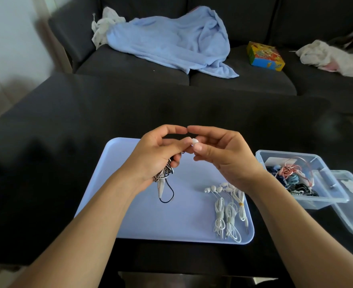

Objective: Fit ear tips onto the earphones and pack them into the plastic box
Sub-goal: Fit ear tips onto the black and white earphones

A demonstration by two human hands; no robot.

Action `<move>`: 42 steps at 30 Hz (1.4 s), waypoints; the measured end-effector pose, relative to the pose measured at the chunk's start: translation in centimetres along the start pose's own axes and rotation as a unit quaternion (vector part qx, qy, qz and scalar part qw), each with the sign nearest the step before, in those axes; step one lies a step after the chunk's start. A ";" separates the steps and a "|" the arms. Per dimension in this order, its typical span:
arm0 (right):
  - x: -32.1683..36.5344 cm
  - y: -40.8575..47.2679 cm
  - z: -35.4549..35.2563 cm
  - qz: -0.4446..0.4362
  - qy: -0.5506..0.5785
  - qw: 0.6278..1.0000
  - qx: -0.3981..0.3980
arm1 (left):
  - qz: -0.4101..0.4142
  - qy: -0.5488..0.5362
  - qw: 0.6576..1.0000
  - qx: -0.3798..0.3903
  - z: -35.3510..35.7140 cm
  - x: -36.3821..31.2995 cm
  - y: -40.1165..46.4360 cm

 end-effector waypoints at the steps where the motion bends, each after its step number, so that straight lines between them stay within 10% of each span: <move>1: -0.1 0.0 0.2 0.012 0.015 0.999 0.027 | -0.009 -0.014 1.000 0.008 0.1 0.0 0.0; 26: 0.0 0.0 0.4 -0.057 -0.079 0.995 -0.027 | -0.019 0.005 1.000 0.012 0.2 0.1 -0.1; 34: -0.7 0.2 -0.6 0.069 0.046 0.995 -0.063 | -0.067 -0.258 0.964 -0.016 1.2 -0.4 0.1; 42: -1.0 -1.9 0.6 0.111 0.125 0.986 -0.026 | -0.050 -0.257 0.965 0.002 2.3 -1.5 -0.7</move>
Point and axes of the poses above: each hand's wrist, its own y-axis towards the middle knuckle, its own z-axis out of the palm, x = y × z, the point moved 6 cm from there along y, towards the middle knuckle, and after that the axes turned 12 degrees about z, right-handed, at the moved point
